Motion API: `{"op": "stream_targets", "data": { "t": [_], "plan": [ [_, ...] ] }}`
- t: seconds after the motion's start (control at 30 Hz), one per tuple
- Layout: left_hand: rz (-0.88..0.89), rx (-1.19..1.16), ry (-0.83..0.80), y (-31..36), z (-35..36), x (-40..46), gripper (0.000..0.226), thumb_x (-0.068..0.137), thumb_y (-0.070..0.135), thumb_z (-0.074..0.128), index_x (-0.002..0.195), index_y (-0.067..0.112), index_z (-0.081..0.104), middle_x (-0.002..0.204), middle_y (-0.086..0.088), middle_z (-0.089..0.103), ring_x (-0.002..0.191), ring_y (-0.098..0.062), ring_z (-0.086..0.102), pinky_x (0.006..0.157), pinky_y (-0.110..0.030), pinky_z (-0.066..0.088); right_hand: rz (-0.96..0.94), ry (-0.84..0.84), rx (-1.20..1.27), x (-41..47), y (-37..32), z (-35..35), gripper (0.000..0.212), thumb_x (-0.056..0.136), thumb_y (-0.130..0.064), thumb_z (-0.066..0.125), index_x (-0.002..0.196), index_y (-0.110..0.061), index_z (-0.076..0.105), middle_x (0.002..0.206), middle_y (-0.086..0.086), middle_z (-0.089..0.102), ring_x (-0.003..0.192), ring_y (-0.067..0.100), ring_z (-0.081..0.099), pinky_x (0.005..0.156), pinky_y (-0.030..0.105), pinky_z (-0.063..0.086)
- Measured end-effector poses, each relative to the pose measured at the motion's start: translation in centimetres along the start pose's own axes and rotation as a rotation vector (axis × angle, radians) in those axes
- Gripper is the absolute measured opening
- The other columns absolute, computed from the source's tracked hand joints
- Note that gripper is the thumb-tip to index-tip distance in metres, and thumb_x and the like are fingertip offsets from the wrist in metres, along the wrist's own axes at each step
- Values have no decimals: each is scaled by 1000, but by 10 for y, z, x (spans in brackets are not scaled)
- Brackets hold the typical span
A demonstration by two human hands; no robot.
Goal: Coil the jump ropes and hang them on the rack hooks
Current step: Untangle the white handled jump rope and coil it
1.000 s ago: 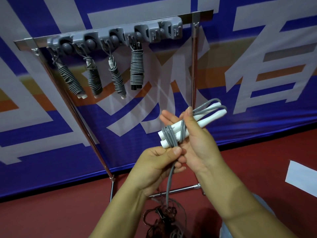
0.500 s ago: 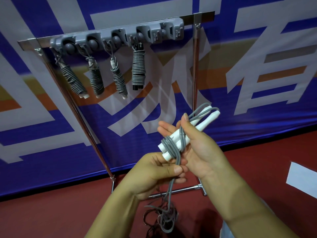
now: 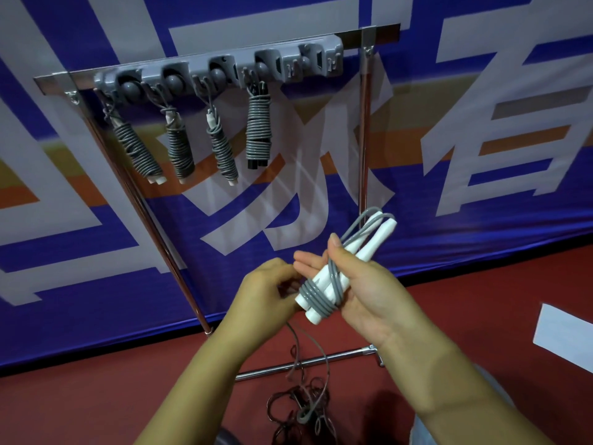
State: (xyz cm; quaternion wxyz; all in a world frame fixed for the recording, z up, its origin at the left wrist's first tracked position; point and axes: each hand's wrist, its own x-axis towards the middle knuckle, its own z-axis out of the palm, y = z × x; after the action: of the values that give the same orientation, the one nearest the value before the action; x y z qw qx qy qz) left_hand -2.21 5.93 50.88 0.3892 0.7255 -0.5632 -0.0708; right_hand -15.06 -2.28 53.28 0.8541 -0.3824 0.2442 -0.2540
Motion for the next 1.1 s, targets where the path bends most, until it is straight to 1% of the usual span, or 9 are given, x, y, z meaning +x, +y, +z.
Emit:
{"op": "stream_targets", "data": {
  "t": [0.1,0.27,0.37,0.47,0.63,0.7,0.8,0.97,1.1],
  "plan": [
    [-13,9,12,-4,-1,1,19,74,6,78,90,17,77,76,3,57,73,-12,55,67,-18,45,23,36,-15,6,7,-6,37,89,-33,57,114,-6,59,105,6,73,102,13,67,79,33,55],
    [-14,38,51,-5,-8,5,18,71,6,80,79,21,77,78,7,54,75,-10,57,70,-23,49,77,71,-69,11,14,-16,42,80,-37,64,104,-3,63,106,10,70,92,17,68,79,37,56],
    [111,163,96,-5,-9,6,15,69,4,80,77,17,76,85,9,59,83,-7,55,71,-14,44,90,45,-116,12,16,-18,28,89,-36,59,89,-8,60,104,15,69,84,28,66,70,41,55],
    [229,337,176,-4,-7,6,6,66,17,74,72,17,75,90,6,67,95,-10,51,86,-24,36,100,50,-134,14,17,-20,32,89,-41,59,90,-9,57,105,20,64,87,35,64,65,40,54],
    [141,333,173,-2,-12,3,18,70,17,80,70,19,62,70,13,58,70,-4,53,105,-38,30,-2,91,-180,15,18,-22,34,88,-39,59,88,-6,56,116,35,59,84,34,61,72,45,53],
    [107,333,154,3,-11,2,22,71,11,81,72,18,60,68,13,56,66,-8,51,98,-37,37,-63,70,-199,15,21,-21,43,85,-42,58,88,1,57,103,33,64,77,35,62,68,42,52],
    [54,294,143,12,-11,1,19,75,13,78,73,16,59,67,10,55,64,-10,50,67,-29,45,-169,77,-261,14,26,-17,65,78,-51,62,84,14,57,74,31,58,67,40,58,63,45,51],
    [-165,74,-43,29,-15,-7,19,81,28,72,72,21,57,56,12,57,52,0,50,50,-13,36,-327,123,-296,15,26,-14,26,75,-49,62,69,-27,73,76,15,70,75,33,65,77,50,51],
    [-518,-671,-177,38,-14,-10,31,90,31,53,81,1,58,71,-17,68,52,-15,64,52,-24,51,-408,92,-252,20,19,-15,24,76,-43,56,76,-20,66,84,9,73,85,28,66,91,50,49]
  ]
}}
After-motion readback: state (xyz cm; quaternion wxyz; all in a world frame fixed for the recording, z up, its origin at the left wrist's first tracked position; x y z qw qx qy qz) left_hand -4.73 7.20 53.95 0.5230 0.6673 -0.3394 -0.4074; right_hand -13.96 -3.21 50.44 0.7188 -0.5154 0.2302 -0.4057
